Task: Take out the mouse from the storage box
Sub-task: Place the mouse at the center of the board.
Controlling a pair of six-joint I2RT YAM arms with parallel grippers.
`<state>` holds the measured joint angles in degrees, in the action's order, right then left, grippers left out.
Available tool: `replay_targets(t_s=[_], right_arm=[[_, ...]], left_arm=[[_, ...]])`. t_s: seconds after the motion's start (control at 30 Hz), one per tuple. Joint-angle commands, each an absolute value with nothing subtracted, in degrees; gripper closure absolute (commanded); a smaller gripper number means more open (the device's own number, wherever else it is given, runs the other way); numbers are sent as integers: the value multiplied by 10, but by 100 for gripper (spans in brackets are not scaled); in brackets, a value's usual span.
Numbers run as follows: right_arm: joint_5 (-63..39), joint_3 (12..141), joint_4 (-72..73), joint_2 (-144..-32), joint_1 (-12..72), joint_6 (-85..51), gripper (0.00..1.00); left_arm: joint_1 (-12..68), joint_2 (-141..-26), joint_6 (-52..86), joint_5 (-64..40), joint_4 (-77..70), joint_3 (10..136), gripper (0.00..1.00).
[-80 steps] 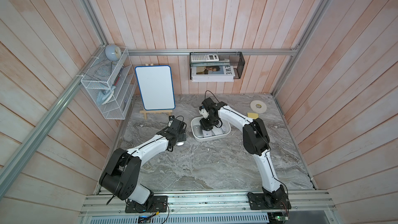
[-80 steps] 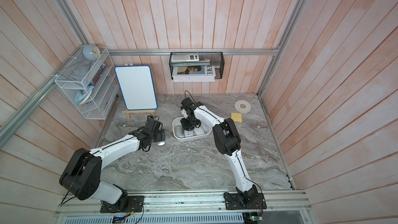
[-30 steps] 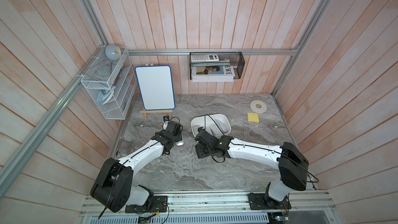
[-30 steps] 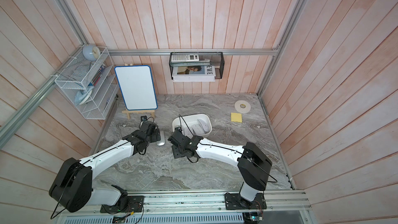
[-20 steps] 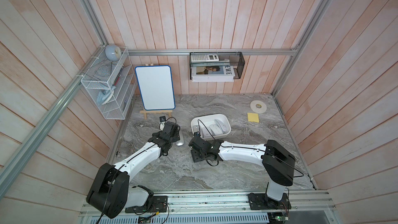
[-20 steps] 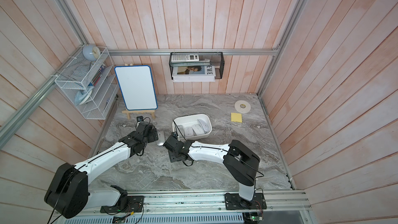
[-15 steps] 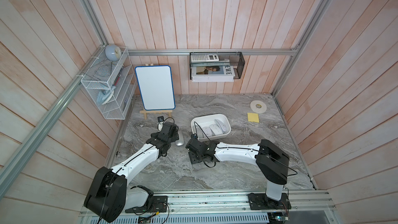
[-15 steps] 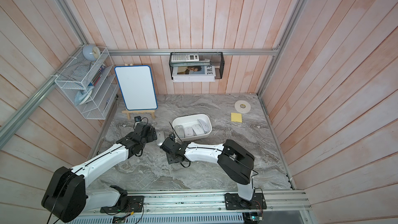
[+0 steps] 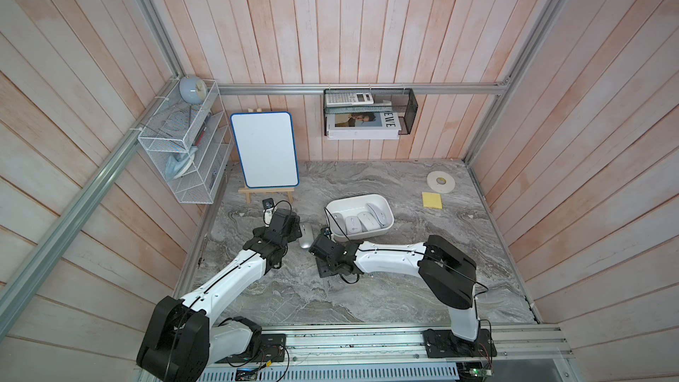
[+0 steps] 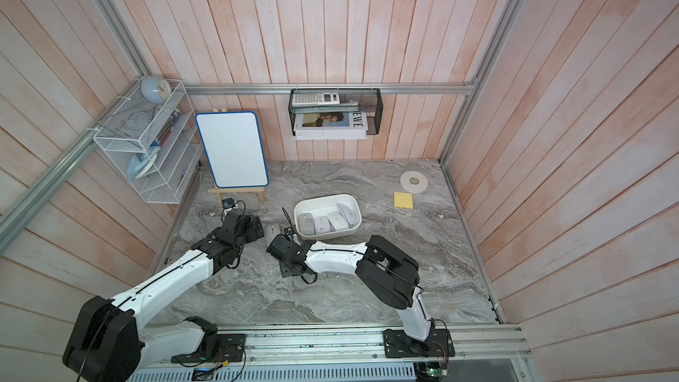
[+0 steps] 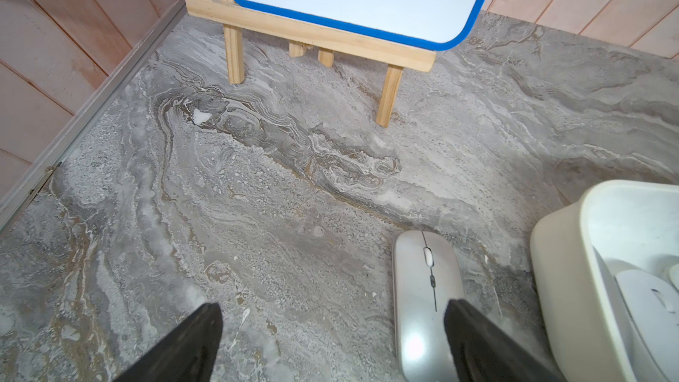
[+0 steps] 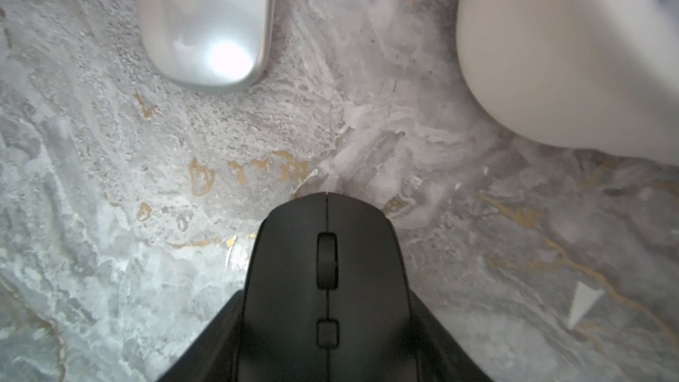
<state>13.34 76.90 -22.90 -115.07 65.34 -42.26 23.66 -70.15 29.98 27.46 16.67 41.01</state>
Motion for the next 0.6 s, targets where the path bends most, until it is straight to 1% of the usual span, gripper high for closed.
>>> replay_targets(t_s=[0.0,0.13,0.33,0.57], right_arm=[[146,796,-260,-1172,655,-431,39],[140,817,-274,-1189,655,-426,35],[130,831,-284,-1200,655,-422,26],[125,791,-239,-1166,655,-414,23]], left_arm=[[234,-691,310,284,156,398,0],[234,-691,309,283,153,397,0],[234,-688,308,287,156,397,0],[233,-665,308,294,154,388,0]])
